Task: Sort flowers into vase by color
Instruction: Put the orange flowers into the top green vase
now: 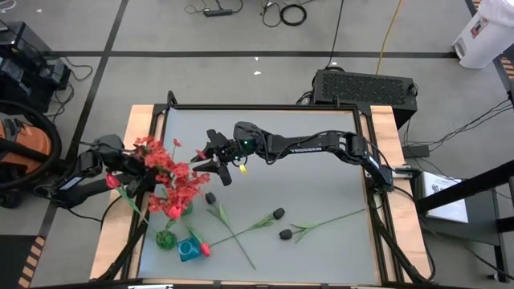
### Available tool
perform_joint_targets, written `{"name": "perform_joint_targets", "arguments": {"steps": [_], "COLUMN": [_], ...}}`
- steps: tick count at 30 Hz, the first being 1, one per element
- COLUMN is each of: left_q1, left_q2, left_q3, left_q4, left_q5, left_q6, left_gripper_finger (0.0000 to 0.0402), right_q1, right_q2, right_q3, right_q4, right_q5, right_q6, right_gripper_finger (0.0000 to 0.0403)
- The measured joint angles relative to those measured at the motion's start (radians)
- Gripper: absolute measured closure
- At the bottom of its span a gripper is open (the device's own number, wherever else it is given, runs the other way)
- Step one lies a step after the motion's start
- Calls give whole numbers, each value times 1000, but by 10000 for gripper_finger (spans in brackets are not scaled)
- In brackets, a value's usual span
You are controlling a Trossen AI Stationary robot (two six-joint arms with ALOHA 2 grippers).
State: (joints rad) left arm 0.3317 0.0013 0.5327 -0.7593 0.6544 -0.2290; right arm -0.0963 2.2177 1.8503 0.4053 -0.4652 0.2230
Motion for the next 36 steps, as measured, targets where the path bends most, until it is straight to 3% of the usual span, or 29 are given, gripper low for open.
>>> {"name": "perform_joint_targets", "arguments": {"steps": [9, 17, 24, 36], "left_q1": [0, 0, 0, 0], "left_q2": [0, 0, 0, 1], "left_q3": [3, 99, 189, 293], "left_q4": [-17, -219, -351, -410], "left_q5": [11, 9, 0, -7], "left_q6": [-1, 0, 2, 1], "left_gripper_finger": [263, 186, 173, 173], "right_q1": [0, 0, -1, -3], "right_q2": [0, 0, 0, 0], "right_q3": [0, 0, 0, 0], "right_q4": [0, 0, 0, -4], "right_q5": [0, 0, 0, 0], "right_q6": [0, -6, -8, -9], "right_gripper_finger": [266, 266, 266, 266]}}
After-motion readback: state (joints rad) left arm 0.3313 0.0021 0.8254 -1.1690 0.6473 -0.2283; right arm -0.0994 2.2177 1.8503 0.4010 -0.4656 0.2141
